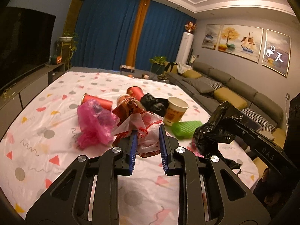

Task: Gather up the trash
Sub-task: 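Carry both bags over the grey bin and open both grippers to drop them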

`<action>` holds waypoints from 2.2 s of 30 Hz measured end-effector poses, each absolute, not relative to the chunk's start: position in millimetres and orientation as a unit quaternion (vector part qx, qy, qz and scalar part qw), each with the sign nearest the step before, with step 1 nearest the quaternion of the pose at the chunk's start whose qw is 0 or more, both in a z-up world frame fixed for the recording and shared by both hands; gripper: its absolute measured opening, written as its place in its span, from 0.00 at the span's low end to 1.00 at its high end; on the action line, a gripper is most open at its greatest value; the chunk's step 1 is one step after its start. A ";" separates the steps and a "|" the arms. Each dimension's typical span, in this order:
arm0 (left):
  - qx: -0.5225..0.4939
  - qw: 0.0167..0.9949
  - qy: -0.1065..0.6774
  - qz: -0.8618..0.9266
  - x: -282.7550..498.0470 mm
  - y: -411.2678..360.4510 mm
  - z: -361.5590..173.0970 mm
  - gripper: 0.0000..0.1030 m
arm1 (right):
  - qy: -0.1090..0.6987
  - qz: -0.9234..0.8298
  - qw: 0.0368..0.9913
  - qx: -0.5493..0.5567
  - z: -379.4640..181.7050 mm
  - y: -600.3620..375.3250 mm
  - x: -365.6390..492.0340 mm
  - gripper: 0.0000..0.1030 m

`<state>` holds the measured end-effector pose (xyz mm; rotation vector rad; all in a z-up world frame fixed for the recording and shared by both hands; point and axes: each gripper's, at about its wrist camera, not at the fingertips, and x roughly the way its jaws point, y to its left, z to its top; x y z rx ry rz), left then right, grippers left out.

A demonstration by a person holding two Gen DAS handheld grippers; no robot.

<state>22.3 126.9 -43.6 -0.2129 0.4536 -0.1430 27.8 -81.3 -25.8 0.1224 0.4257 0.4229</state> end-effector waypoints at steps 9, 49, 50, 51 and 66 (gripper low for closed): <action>-0.094 0.966 0.219 -0.096 27.3 101.0 -35.6 0.21 | 0.192 0.185 0.961 0.070 -17.4 -111.7 24.2 0.01; -0.035 0.929 0.203 -0.307 177.1 -175.1 -6.3 0.21 | 0.141 -0.030 0.984 0.104 5.1 -336.3 111.1 0.01; -0.035 0.928 0.204 -0.311 182.1 -181.0 -8.5 0.21 | 0.142 -0.032 0.984 0.105 2.8 -339.0 113.0 0.01; -0.035 0.927 0.206 -0.313 185.8 -185.7 -10.0 0.21 | 0.145 -0.035 0.983 0.107 -0.6 -342.2 115.9 0.01; -0.047 0.902 0.219 -0.368 227.6 -238.8 -37.7 0.21 | 0.180 -0.051 0.975 0.117 -28.4 -368.1 135.5 0.01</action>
